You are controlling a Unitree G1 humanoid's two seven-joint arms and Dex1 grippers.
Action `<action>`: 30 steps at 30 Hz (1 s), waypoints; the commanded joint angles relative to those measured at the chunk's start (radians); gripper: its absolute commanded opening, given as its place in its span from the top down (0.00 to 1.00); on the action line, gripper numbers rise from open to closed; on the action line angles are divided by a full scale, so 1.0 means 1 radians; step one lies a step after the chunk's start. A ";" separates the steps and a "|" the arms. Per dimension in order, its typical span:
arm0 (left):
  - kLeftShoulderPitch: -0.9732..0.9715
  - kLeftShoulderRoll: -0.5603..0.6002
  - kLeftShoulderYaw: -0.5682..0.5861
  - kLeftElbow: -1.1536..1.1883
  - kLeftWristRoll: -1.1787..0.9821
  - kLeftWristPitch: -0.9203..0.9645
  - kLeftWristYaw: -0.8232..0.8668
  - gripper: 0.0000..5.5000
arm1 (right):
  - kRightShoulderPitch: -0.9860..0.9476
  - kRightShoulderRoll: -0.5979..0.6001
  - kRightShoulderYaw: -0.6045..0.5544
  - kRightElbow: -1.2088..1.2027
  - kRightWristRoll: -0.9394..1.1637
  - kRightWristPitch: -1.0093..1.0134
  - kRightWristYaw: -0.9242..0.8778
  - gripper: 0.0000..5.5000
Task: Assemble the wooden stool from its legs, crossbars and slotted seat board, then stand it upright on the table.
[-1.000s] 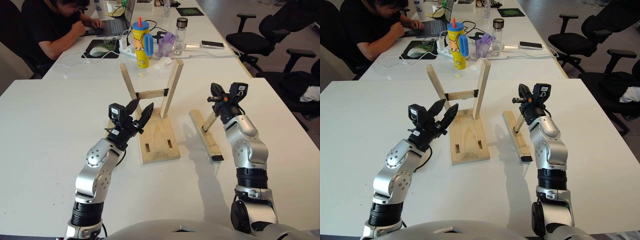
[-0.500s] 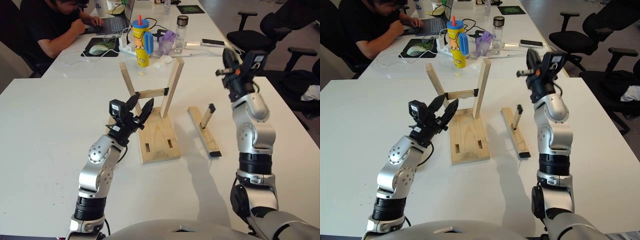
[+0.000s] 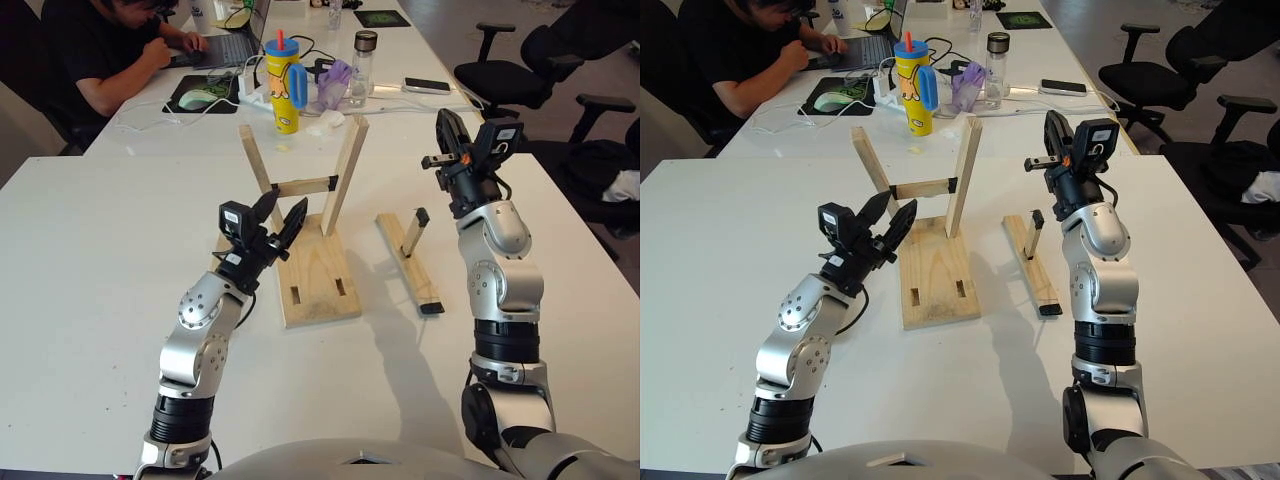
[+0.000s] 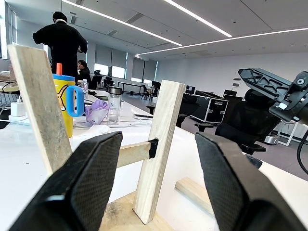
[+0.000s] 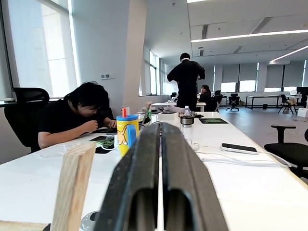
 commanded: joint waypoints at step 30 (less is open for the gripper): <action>0.011 -0.004 0.000 0.004 0.019 -0.007 0.000 0.49 | -0.031 -0.096 0.136 -0.196 -0.207 0.049 0.029 1.00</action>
